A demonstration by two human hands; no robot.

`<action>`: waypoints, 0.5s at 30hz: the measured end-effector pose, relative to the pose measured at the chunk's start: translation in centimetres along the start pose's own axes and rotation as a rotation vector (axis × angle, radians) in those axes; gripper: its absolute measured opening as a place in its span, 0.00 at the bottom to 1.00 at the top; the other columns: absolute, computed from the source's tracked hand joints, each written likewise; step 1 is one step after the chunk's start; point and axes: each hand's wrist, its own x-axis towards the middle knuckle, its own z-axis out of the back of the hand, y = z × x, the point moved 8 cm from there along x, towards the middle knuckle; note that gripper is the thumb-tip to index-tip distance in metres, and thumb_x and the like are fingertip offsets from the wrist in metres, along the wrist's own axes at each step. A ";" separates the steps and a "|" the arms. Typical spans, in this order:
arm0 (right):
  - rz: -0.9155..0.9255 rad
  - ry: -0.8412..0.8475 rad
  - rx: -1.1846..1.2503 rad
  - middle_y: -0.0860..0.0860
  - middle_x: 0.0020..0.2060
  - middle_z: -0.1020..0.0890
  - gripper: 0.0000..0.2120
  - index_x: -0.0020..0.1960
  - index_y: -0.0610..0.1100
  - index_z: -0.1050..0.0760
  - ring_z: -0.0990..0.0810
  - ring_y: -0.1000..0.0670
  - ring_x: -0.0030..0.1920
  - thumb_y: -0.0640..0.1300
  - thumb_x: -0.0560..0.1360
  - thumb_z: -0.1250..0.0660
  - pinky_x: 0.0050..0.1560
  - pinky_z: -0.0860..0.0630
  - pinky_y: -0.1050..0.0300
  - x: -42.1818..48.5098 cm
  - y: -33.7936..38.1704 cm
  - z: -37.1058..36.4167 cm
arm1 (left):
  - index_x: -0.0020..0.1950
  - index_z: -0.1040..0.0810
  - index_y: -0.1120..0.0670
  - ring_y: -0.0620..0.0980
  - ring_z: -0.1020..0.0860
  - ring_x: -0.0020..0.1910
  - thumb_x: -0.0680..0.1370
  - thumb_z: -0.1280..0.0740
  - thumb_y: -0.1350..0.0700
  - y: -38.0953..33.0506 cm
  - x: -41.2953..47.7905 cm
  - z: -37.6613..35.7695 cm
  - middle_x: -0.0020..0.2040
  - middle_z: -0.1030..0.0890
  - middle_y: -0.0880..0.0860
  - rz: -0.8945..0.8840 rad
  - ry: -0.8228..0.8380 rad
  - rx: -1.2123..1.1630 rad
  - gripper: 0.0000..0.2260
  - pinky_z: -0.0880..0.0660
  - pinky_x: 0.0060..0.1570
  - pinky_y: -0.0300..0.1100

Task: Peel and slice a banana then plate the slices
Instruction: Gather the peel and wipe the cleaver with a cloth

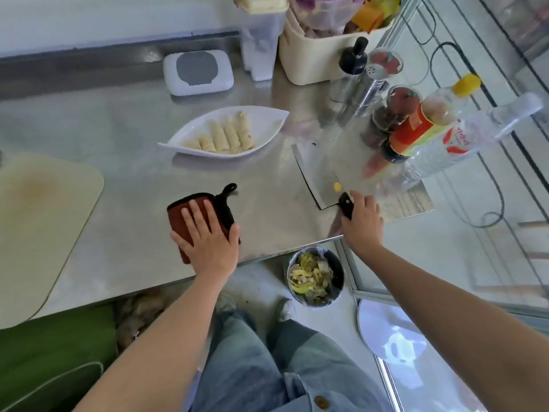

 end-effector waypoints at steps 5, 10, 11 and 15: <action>0.060 0.060 0.134 0.38 0.57 0.30 0.18 0.63 0.35 0.33 0.30 0.38 0.55 0.35 0.74 0.40 0.56 0.33 0.48 0.3 -1.4 0.6 | 0.78 0.62 0.55 0.58 0.63 0.77 0.82 0.52 0.43 -1.7 1.4 0.0 0.78 0.62 0.59 0.074 -0.044 -0.007 0.31 0.61 0.72 0.65; -0.003 0.036 0.302 0.40 0.56 0.31 0.15 0.62 0.36 0.32 0.27 0.39 0.50 0.38 0.76 0.39 0.49 0.30 0.49 -0.3 -4.9 2.2 | 0.79 0.57 0.55 0.57 0.58 0.77 0.82 0.48 0.50 -6.8 2.4 -0.2 0.79 0.57 0.57 -0.023 -0.093 -0.012 0.28 0.58 0.73 0.62; -0.021 0.027 0.333 0.40 0.57 0.31 0.15 0.62 0.36 0.32 0.27 0.40 0.50 0.38 0.76 0.39 0.48 0.31 0.52 -0.2 -5.7 2.4 | 0.79 0.55 0.55 0.56 0.57 0.78 0.82 0.47 0.52 -8.2 2.4 -0.3 0.79 0.55 0.57 -0.085 -0.101 -0.016 0.28 0.57 0.73 0.61; -0.066 0.020 0.417 0.42 0.58 0.30 0.16 0.63 0.37 0.32 0.29 0.45 0.53 0.39 0.77 0.39 0.49 0.35 0.60 0.1 -7.9 3.0 | 0.78 0.45 0.55 0.56 0.49 0.77 0.81 0.44 0.57 -14.7 -0.6 -1.2 0.79 0.47 0.55 -0.378 -0.114 -0.060 0.25 0.49 0.74 0.58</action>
